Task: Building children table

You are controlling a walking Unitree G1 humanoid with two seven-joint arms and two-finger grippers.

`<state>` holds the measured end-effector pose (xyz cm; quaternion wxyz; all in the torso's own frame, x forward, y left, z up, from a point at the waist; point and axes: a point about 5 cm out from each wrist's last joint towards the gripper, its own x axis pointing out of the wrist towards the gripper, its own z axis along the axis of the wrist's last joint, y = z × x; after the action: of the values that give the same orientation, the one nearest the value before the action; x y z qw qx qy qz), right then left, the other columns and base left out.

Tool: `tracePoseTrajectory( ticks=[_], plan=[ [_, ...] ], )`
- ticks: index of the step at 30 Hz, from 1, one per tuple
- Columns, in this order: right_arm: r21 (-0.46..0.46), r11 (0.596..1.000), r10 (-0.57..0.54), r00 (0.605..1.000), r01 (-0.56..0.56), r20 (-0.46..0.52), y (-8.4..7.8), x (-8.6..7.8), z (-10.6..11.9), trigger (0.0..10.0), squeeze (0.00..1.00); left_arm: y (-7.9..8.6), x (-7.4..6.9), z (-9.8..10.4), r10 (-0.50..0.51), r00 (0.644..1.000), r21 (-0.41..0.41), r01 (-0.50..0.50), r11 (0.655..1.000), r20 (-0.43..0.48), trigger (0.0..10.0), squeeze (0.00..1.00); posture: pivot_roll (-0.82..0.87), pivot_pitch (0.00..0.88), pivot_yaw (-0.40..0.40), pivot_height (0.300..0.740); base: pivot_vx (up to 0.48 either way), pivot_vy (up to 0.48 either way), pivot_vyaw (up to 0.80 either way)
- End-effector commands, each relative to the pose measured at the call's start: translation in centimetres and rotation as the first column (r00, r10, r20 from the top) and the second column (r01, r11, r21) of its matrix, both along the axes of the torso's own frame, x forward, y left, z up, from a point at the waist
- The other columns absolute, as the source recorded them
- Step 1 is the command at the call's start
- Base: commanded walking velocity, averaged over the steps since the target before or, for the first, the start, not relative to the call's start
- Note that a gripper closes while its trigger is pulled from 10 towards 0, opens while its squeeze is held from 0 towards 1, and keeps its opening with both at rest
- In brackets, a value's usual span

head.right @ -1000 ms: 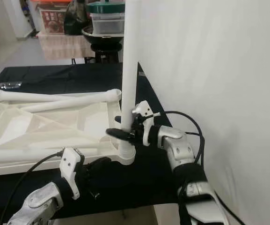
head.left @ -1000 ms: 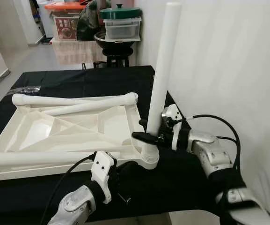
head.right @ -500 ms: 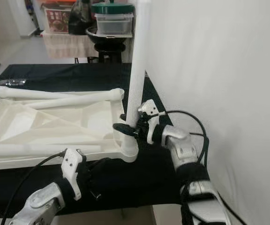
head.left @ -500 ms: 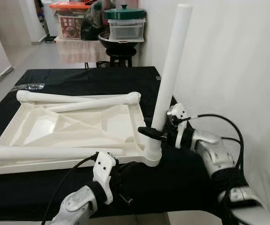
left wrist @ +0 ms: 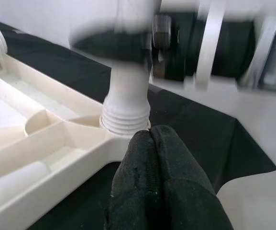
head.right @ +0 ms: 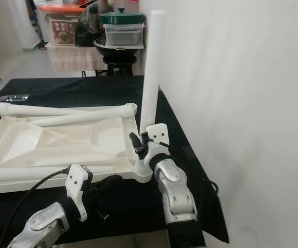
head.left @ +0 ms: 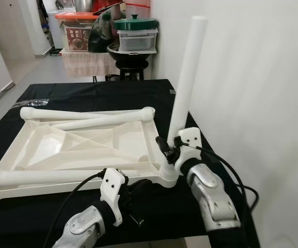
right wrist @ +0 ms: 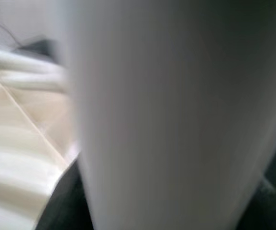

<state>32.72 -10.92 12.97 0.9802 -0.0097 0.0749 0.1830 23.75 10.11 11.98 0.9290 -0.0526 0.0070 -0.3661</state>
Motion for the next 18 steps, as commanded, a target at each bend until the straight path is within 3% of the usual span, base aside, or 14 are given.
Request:
tracePoseTrajectory(
  ticks=[1, 4, 5, 7, 8, 9, 10, 11, 12, 14, 15, 17, 18],
  plan=[
    [0.048, 0.997, 0.061, 0.998, -0.06, -0.017, 0.4, 0.3, 0.1, 10.0, 1.0, 0.0, 0.1, -0.1, 0.007, 1.0, -0.005, -0.007, 1.0, -0.005, 10.0, 0.0, 0.04, 0.0, -0.041, 0.74, 0.0, 0.0, 0.0],
    [0.103, 0.986, 0.122, 0.99, -0.128, 0.064, 1.0, 0.6, 2.1, 10.0, 1.0, 0.0, 0.1, 0.0, 0.011, 1.0, -0.006, -0.011, 1.0, -0.002, 10.0, 0.0, 0.04, 0.0, -0.042, 0.74, 0.0, 0.0, 0.0],
    [0.129, 0.973, 0.179, 0.979, -0.191, 0.097, 1.3, 0.7, 3.1, 10.0, 0.82, -0.1, 0.2, 0.0, 0.009, 1.0, -0.006, -0.009, 1.0, -0.002, 10.0, 0.0, 0.04, 0.0, -0.045, 0.74, 0.0, 0.0, 0.0],
    [0.129, 0.973, 0.179, 0.979, -0.191, 0.097, 1.3, 0.7, 3.1, 10.0, 0.82, -0.1, 0.2, 0.0, 0.009, 1.0, -0.006, -0.009, 1.0, -0.002, 10.0, 0.0, 0.04, 0.0, -0.045, 0.74, 0.0, 0.0, 0.0],
    [0.141, 0.957, 0.235, 0.964, -0.252, 0.124, 1.3, 1.0, 4.1, 10.0, 0.82, -0.1, 0.2, 0.0, 0.008, 1.0, -0.008, -0.008, 1.0, -0.002, 10.0, 0.0, 0.04, 0.0, -0.046, 0.74, 0.0, 0.0, 0.0],
    [0.121, 0.929, 0.331, 0.931, -0.35, 0.153, 1.4, 1.3, 4.9, 10.0, 0.0, -0.2, 0.3, 0.0, 0.006, 1.0, -0.008, -0.006, 1.0, -0.003, 10.0, 0.0, 0.04, 0.0, -0.048, 0.74, 0.0, 0.0, 0.0],
    [0.121, 0.929, 0.331, 0.931, -0.35, 0.153, 1.4, 1.3, 4.9, 10.0, 0.0, -0.2, 0.3, 0.0, 0.006, 1.0, -0.008, -0.006, 1.0, -0.003, 10.0, 0.0, 0.04, 0.0, -0.048, 0.74, 0.0, 0.0, 0.0],
    [0.077, 0.887, 0.438, 0.881, -0.456, 0.176, 1.4, 1.7, 5.7, 10.0, 0.0, -0.2, 0.3, 0.0, 0.006, 1.0, -0.008, -0.006, 1.0, -0.002, 10.0, 0.0, 0.05, 0.0, -0.051, 0.74, 0.0, 0.0, 0.0],
    [0.077, 0.887, 0.438, 0.881, -0.456, 0.176, 1.4, 1.7, 5.7, 10.0, 0.0, -0.2, 0.3, 0.0, 0.006, 1.0, -0.008, -0.006, 1.0, -0.002, 10.0, 0.0, 0.05, 0.0, -0.051, 0.74, 0.0, 0.0, 0.0],
    [-0.032, 0.778, 0.623, 0.765, -0.628, 0.164, 1.2, 2.1, 6.4, 10.0, 0.0, -0.2, 0.4, -0.1, 0.009, 1.0, -0.007, -0.009, 1.0, -0.001, 10.0, 0.0, 0.05, 0.0, -0.055, 0.74, 0.0, 0.0, 0.0],
    [-0.032, 0.778, 0.623, 0.765, -0.628, 0.164, 1.2, 2.1, 6.4, 10.0, 0.0, -0.2, 0.4, -0.1, 0.009, 1.0, -0.007, -0.009, 1.0, -0.001, 10.0, 0.0, 0.05, 0.0, -0.055, 0.74, 0.0, 0.0, 0.0],
    [-0.067, 0.72, 0.692, 0.707, -0.691, 0.143, 1.0, 2.2, 6.6, 10.0, 0.0, -0.2, 0.4, -0.1, 0.009, 1.0, -0.006, -0.009, 1.0, -0.001, 10.0, 0.0, 0.05, 0.0, -0.055, 0.74, 0.0, 0.0, 0.0],
    [-0.067, 0.72, 0.692, 0.707, -0.691, 0.143, 1.0, 2.2, 6.6, 10.0, 0.0, -0.2, 0.4, -0.1, 0.009, 1.0, -0.006, -0.009, 1.0, -0.001, 10.0, 0.0, 0.05, 0.0, -0.055, 0.74, 0.0, 0.0, 0.0]
  ],
)
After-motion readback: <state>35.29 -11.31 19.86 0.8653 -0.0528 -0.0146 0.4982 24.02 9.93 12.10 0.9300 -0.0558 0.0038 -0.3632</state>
